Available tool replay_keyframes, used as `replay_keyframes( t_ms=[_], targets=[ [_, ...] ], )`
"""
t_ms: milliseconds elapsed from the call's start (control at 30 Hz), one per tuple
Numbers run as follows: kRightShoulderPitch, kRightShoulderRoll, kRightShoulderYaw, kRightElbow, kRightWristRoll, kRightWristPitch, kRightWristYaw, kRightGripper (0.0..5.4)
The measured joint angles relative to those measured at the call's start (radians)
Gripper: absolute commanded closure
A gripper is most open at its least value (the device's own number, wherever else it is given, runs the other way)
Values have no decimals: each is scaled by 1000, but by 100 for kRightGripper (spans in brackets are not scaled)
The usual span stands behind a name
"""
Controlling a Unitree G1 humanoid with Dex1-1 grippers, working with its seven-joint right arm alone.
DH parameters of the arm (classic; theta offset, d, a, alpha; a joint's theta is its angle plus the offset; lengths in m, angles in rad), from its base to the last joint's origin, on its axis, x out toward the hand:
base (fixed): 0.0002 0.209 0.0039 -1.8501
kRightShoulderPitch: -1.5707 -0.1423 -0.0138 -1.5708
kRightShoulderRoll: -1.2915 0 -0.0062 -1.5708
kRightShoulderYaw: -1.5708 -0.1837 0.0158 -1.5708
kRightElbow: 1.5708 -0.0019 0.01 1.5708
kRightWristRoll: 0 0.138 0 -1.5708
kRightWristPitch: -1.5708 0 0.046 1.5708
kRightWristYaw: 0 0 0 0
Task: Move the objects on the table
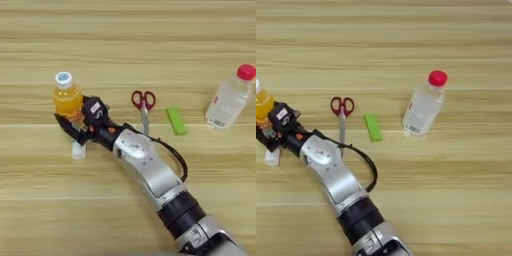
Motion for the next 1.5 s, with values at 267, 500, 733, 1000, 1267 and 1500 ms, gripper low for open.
replay_keyframes(
  t_ms=[267, 500, 733, 1000, 1267, 1500],
  targets=[
    [-3, 0, 7, 10, 6, -15, 1, 197],
    [3, -2, -6, -4, 6, -5, -7, 197],
    [37, -32, -21, -78, -18, 35, 13, 197],
    [49, -73, -35, -134, -45, 76, 32, 197],
    [63, -66, -46, -176, -51, 100, 30, 197],
    [17, -6, -9, -246, -64, 145, 11, 197]
  ],
)
